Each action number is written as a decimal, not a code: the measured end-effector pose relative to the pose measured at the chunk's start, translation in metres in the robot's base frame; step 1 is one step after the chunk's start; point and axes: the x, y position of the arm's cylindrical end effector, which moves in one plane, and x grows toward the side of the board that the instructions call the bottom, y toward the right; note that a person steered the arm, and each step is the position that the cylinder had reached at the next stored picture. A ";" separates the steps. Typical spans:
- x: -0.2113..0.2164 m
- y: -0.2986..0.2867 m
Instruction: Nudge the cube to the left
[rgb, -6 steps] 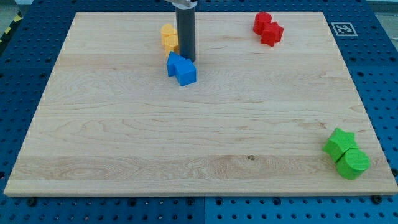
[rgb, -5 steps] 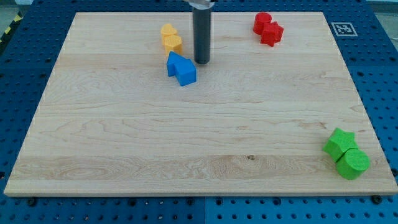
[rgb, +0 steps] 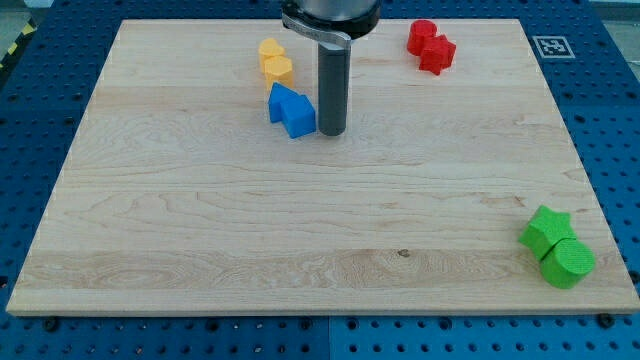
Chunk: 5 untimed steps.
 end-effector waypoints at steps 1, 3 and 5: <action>0.000 -0.004; 0.000 -0.026; 0.006 -0.026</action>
